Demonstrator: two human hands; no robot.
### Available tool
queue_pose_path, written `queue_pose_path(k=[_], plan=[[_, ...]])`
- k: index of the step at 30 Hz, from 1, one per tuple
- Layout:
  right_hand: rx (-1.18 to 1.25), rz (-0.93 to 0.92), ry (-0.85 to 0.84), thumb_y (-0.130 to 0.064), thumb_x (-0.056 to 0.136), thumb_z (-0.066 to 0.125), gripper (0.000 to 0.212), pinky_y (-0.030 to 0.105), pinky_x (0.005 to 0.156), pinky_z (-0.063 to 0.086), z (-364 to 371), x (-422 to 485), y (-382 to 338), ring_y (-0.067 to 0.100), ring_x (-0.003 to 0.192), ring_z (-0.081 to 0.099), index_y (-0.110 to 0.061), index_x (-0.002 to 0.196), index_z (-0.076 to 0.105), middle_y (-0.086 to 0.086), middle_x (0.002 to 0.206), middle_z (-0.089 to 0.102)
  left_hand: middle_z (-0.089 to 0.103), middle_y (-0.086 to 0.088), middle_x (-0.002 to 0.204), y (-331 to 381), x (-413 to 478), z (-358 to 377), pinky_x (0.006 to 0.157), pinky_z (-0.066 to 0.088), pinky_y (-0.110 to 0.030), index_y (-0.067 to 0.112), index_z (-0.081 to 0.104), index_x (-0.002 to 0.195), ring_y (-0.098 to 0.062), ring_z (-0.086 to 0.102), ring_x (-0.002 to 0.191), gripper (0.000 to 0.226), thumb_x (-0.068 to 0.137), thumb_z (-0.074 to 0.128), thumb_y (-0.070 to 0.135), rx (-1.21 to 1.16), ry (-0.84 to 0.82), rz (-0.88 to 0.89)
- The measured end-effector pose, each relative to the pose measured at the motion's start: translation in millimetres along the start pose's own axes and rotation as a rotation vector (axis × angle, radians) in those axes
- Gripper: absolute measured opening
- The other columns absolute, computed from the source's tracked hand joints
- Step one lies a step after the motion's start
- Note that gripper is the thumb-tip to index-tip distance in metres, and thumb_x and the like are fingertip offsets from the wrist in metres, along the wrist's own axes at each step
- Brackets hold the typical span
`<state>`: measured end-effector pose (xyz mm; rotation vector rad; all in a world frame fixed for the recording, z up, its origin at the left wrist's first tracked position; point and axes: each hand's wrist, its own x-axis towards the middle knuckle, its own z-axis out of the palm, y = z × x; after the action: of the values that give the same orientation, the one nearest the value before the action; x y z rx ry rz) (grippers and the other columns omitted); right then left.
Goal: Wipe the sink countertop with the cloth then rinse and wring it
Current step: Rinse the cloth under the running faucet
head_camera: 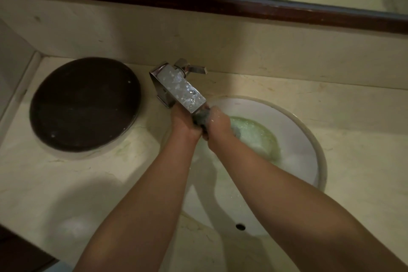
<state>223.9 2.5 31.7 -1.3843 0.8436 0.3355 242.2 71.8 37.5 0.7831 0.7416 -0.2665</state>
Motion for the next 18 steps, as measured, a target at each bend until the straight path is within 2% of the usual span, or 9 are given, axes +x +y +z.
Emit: queue_pose_path(k=[2, 4, 5, 7, 9, 12, 14, 16, 18], plan=[[0.077, 0.012, 0.097, -0.019, 0.094, 0.044, 0.015, 0.024, 0.055, 0.041, -0.9, 3.5, -3.3, 0.017, 0.067, 0.05, -0.013, 0.093, 0.058, 0.007, 0.084, 0.055, 0.057, -0.003, 0.066, -3.8, 3.2, -1.7, 0.055, 0.049, -0.022, 0.014, 0.054, 0.079, -0.017, 0.057, 0.059, 0.028, 0.098, 0.039, 0.027, 0.0, 0.001, 0.041], [0.171, -0.012, 0.161, -0.021, 0.09, 0.047, 0.025, 0.028, 0.058, 0.048, -1.6, 4.4, -7.2, 0.025, 0.079, 0.056, -0.01, 0.11, 0.059, 0.01, 0.094, 0.058, 0.063, -0.004, 0.082, -11.1, 1.9, -6.6, 0.058, 0.051, -0.024, 0.012, 0.059, 0.098, -0.017, 0.06, 0.069, 0.013, 0.096, 0.049, 0.02, 0.059, 0.056, 0.16], [0.176, -0.042, 0.151, -0.022, 0.086, 0.052, 0.027, 0.031, 0.062, 0.051, -1.5, 5.6, -7.4, 0.027, 0.084, 0.059, -0.01, 0.109, 0.06, 0.011, 0.097, 0.059, 0.065, -0.005, 0.088, -13.9, 0.3, -9.2, 0.059, 0.052, -0.026, 0.011, 0.059, 0.105, -0.018, 0.063, 0.072, 0.013, 0.093, 0.055, 0.014, 0.111, 0.052, 0.201], [0.143, -0.057, 0.047, -0.029, 0.069, 0.062, 0.027, 0.037, 0.062, 0.054, -0.5, 6.8, -6.2, 0.035, 0.082, 0.062, -0.016, 0.091, 0.065, 0.012, 0.091, 0.061, 0.068, -0.007, 0.092, -18.8, -2.8, -11.9, 0.061, 0.053, -0.029, 0.011, 0.06, 0.105, -0.021, 0.065, 0.075, 0.018, 0.088, 0.061, 0.004, 0.204, 0.044, 0.242], [0.179, 0.026, -0.006, -0.034, 0.058, 0.064, 0.028, 0.04, 0.063, 0.052, -2.7, 8.2, -4.6, 0.035, 0.081, 0.065, -0.018, 0.081, 0.065, 0.013, 0.091, 0.063, 0.067, -0.01, 0.087, -16.8, -2.1, -12.3, 0.061, 0.053, -0.03, 0.01, 0.06, 0.102, -0.024, 0.064, 0.073, 0.012, 0.092, 0.055, 0.005, 0.15, 0.075, 0.214], [0.233, 0.173, 0.034, -0.03, 0.076, 0.061, 0.017, 0.03, 0.062, 0.048, -13.2, 1.5, -1.7, 0.026, 0.075, 0.061, -0.014, 0.08, 0.059, 0.011, 0.086, 0.063, 0.057, -0.01, 0.072, -10.2, 1.6, -10.8, 0.052, 0.05, -0.022, 0.007, 0.056, 0.093, -0.023, 0.058, 0.059, 0.02, 0.095, 0.04, 0.018, -0.064, 0.094, 0.093], [0.287, 0.307, 0.012, -0.026, 0.088, 0.054, 0.013, 0.036, 0.073, 0.052, -18.6, 0.1, 6.8, 0.025, 0.081, 0.059, -0.015, 0.086, 0.058, 0.011, 0.088, 0.062, 0.057, -0.011, 0.067, -8.1, -0.4, -9.3, 0.048, 0.05, -0.024, 0.006, 0.057, 0.082, -0.022, 0.059, 0.049, 0.021, 0.092, 0.041, 0.016, -0.148, 0.074, 0.094], [0.309, 0.397, -0.036, -0.023, 0.091, 0.048, 0.017, 0.042, 0.086, 0.054, -19.1, -3.7, 11.9, 0.027, 0.088, 0.062, -0.015, 0.091, 0.062, 0.012, 0.094, 0.065, 0.057, -0.012, 0.07, -6.8, -6.0, -8.2, 0.051, 0.05, -0.025, 0.008, 0.058, 0.082, -0.022, 0.058, 0.051, 0.015, 0.087, 0.046, 0.014, -0.197, 0.005, 0.068], [0.337, 0.422, -0.101, -0.017, 0.095, 0.044, 0.022, 0.036, 0.079, 0.056, -15.4, -2.4, 15.0, 0.024, 0.079, 0.066, -0.012, 0.091, 0.065, 0.012, 0.086, 0.069, 0.057, -0.01, 0.074, -5.6, -8.3, -11.0, 0.056, 0.048, -0.022, 0.011, 0.059, 0.083, -0.021, 0.056, 0.057, 0.017, 0.088, 0.046, 0.019, -0.19, -0.037, 0.023]])
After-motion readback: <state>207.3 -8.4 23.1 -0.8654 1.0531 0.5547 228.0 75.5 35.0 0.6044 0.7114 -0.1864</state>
